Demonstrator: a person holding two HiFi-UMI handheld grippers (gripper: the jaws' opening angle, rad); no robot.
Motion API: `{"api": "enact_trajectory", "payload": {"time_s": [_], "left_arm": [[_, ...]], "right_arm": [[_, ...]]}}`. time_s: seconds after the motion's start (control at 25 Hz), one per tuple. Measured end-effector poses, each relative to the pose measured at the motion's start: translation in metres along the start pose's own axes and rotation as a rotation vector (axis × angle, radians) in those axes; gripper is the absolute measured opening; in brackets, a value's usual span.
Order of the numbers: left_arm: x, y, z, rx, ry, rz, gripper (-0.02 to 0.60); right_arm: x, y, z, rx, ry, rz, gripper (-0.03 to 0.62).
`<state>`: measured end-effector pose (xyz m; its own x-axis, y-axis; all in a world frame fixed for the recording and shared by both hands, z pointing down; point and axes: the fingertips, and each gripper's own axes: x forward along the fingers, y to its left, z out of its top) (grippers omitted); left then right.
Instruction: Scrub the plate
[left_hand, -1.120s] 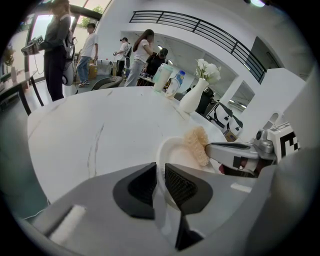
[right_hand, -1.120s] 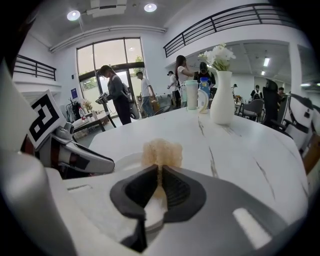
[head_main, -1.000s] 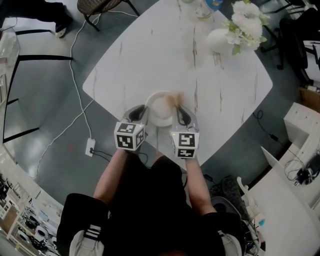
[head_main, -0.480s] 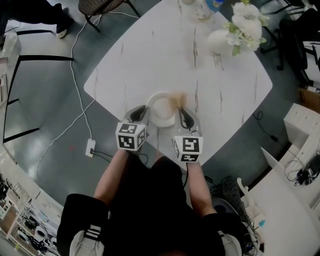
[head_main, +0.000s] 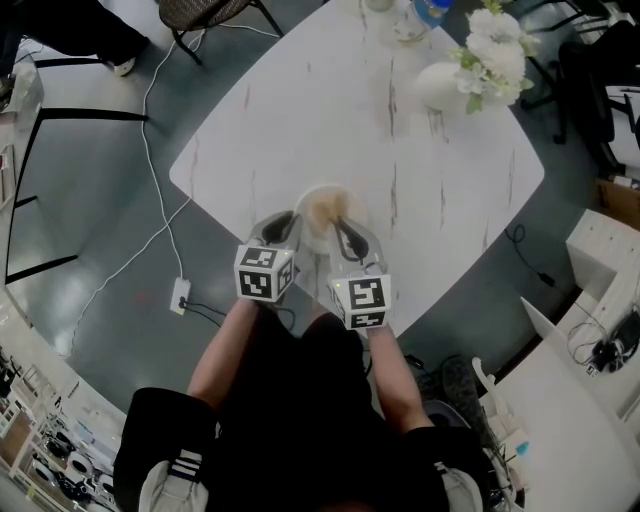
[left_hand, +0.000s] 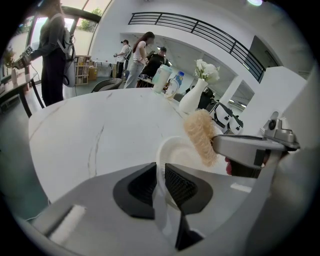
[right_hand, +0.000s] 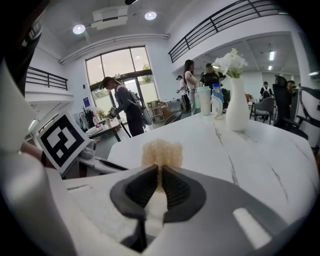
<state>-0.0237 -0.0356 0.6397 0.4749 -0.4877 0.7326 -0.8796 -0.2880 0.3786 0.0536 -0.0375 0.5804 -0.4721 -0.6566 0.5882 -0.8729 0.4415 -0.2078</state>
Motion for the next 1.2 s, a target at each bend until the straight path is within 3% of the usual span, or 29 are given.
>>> {"api": "enact_trajectory", "payload": {"time_s": [0.28,0.72,1.2], "left_arm": [[0.000,0.001,-0.001,0.004,-0.001,0.004,0.060],[0.000,0.000,-0.001,0.017,-0.008,0.018,0.060],[0.000,0.000,-0.001,0.021,-0.013,0.022,0.060]], "right_arm": [[0.018,0.030,-0.022,0.004,0.061,0.062,0.029],[0.024,0.022,-0.036,0.043,0.132,0.040,0.029],[0.007,-0.009,-0.051,0.061,0.176,-0.042,0.029]]}}
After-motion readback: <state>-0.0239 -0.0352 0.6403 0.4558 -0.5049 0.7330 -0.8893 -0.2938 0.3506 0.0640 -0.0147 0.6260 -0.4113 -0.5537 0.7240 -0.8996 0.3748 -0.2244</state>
